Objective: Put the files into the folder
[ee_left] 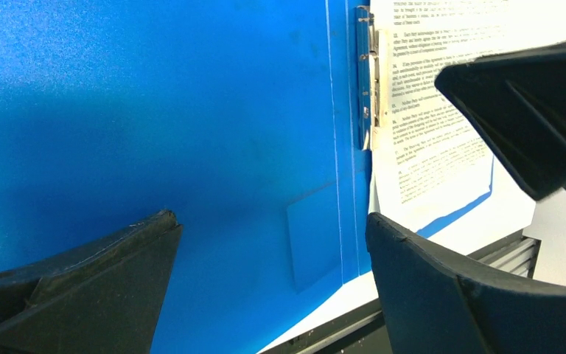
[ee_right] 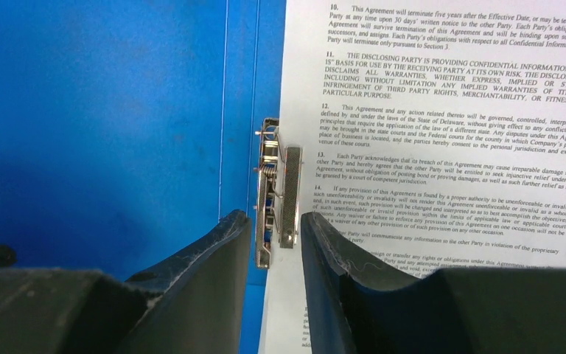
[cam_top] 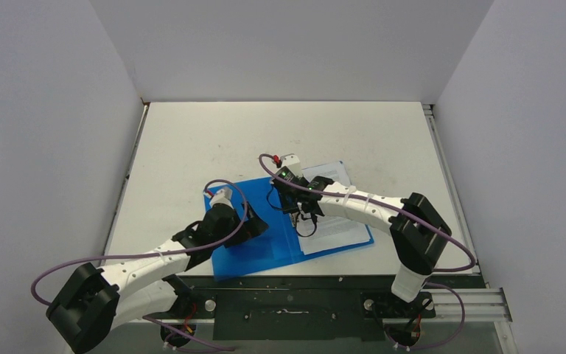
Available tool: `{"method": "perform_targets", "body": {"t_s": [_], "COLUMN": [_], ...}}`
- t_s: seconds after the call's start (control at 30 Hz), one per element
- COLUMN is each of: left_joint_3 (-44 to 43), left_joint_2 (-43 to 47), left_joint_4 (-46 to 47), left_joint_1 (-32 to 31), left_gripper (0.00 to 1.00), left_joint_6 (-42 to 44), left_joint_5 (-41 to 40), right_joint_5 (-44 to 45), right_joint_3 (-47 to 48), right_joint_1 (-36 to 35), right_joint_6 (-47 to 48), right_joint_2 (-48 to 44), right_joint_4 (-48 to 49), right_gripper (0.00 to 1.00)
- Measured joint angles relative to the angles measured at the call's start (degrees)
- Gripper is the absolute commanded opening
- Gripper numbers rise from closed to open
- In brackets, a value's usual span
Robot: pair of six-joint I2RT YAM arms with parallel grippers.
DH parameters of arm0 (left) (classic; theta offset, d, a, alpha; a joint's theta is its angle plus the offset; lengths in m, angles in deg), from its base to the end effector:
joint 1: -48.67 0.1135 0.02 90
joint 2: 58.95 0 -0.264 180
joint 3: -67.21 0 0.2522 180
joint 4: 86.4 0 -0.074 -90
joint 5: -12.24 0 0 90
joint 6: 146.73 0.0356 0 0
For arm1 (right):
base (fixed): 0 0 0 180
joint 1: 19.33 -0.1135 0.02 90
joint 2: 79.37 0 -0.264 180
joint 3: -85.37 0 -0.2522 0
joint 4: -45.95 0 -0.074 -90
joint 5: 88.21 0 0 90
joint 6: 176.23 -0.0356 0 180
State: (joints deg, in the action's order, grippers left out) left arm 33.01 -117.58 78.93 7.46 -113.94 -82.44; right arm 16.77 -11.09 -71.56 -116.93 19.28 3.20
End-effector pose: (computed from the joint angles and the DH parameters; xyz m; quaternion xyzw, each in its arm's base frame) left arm 0.1502 -0.1277 0.1656 -0.1429 0.8910 -0.3010 0.3084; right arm 0.2283 0.2796 0.2170 -0.1425 0.9427 0.0879 0.2886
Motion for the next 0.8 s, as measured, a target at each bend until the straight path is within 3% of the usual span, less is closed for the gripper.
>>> {"method": "perform_targets", "body": {"t_s": [0.8], "left_joint_3": [-8.9], "left_joint_2": [17.5], "left_joint_4": [-16.6], "left_joint_1": [0.1], "left_gripper": [0.97], "left_joint_6": [5.1], "left_joint_5": [-2.2], "right_joint_5": [-4.1], "right_joint_3": [0.1], "right_joint_1": [1.2], "right_joint_6": [0.0], "right_joint_2": [7.4], "right_joint_4": [3.8], "right_gripper": [0.26]}}
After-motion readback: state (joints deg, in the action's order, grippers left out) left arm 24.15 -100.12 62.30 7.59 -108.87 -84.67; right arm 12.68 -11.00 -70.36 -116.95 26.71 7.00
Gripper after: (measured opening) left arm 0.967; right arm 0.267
